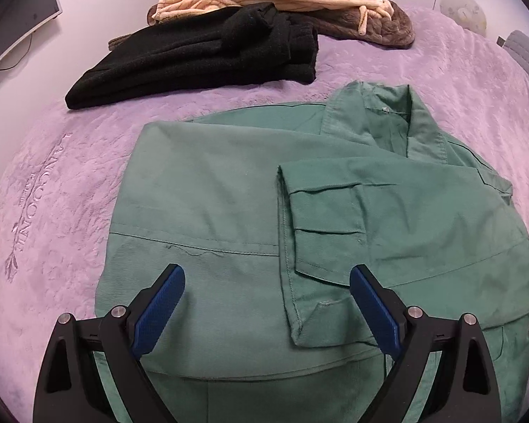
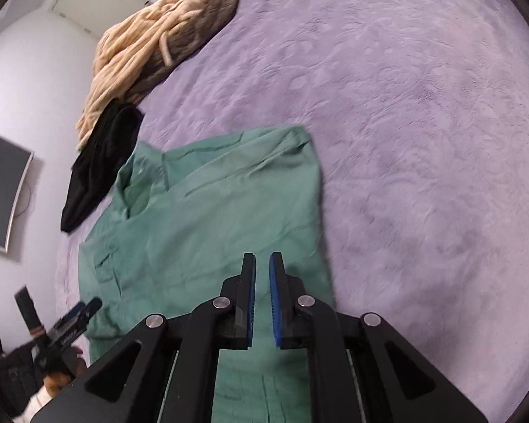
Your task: Fold small clothes
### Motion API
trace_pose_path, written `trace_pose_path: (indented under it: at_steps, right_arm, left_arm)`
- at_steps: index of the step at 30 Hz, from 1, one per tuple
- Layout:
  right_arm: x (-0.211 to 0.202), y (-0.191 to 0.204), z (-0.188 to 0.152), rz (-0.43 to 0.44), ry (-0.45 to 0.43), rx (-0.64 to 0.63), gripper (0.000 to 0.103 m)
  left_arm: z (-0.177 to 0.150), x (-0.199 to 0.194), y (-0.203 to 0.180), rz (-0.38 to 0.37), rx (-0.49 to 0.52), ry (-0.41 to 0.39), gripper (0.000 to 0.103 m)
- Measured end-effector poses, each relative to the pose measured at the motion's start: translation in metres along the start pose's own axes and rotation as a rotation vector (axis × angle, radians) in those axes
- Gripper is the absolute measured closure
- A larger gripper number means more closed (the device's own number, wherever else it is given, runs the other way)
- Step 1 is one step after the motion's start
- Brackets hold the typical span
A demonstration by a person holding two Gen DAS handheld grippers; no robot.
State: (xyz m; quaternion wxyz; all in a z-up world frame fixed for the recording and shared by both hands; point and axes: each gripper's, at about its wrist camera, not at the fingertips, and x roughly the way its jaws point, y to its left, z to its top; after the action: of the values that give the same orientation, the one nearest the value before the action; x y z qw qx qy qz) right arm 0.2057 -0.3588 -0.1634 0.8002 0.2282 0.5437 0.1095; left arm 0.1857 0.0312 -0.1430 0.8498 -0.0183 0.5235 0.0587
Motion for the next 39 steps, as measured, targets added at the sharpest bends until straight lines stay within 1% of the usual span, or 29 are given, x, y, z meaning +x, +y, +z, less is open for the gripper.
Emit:
trace_pose_path:
  at_steps: [1,3,4,5,8,10,11,14,20,23,25,27,32,34,38,39]
  right_arm:
    - [0.004,0.003,-0.008,-0.019,0.016,-0.024,0.092]
    - [0.016,-0.003,-0.022,-0.089,0.047,-0.045,0.092]
    - [0.020,-0.012,-0.028,-0.123,0.059,-0.037,0.094]
    - [0.021,-0.024,-0.032,-0.129,0.063,-0.015,0.097]
    - [0.005,-0.046,-0.037,-0.103,0.033,0.079,0.098]
    - [-0.011,-0.051,-0.037,-0.119,0.012,0.107,0.096]
    - [-0.016,-0.052,-0.038,-0.122,0.008,0.116,0.096]
    - [-0.030,-0.052,-0.046,-0.114,0.017,0.142,0.091]
    - [-0.042,-0.034,-0.074,-0.081,0.063,0.150,0.087]
    - [-0.044,-0.020,-0.087,-0.082,0.087,0.143,0.082]
    - [-0.046,-0.013,-0.096,-0.084,0.098,0.142,0.070]
    - [-0.049,-0.007,-0.103,-0.087,0.110,0.142,0.063]
    - [-0.059,0.006,-0.118,-0.085,0.133,0.148,0.061]
    - [-0.065,0.012,-0.122,-0.089,0.136,0.140,0.049]
    - [-0.074,0.023,-0.130,-0.094,0.140,0.130,0.048]
    - [-0.076,0.025,-0.132,-0.094,0.142,0.133,0.045]
  left_arm:
    - [-0.002,0.002,-0.004,0.001,0.013,0.008,0.008]
    - [-0.011,0.011,-0.012,0.023,0.049,0.040,0.008]
    - [-0.016,0.015,-0.015,0.035,0.059,0.050,0.008]
    - [-0.021,0.019,-0.014,0.041,0.060,0.061,0.008]
    - [-0.026,0.015,0.001,-0.010,-0.007,0.075,0.008]
    - [-0.027,0.007,0.007,-0.018,-0.011,0.063,0.008]
    - [-0.027,0.002,0.009,-0.016,-0.004,0.056,0.008]
    - [-0.030,-0.011,0.012,0.040,0.036,0.054,0.008]
    - [-0.049,-0.030,0.017,0.033,0.033,0.103,0.008]
    - [-0.064,-0.041,0.017,0.029,0.042,0.134,0.008]
    - [-0.070,-0.046,0.015,0.021,0.042,0.156,0.008]
    - [-0.077,-0.054,0.015,0.018,0.044,0.172,0.008]
    - [-0.089,-0.071,0.013,-0.001,0.045,0.206,0.008]
    - [-0.094,-0.080,0.013,-0.009,0.048,0.211,0.008]
    - [-0.102,-0.094,0.012,-0.021,0.053,0.219,0.008]
    - [-0.105,-0.097,0.012,-0.025,0.051,0.224,0.008]
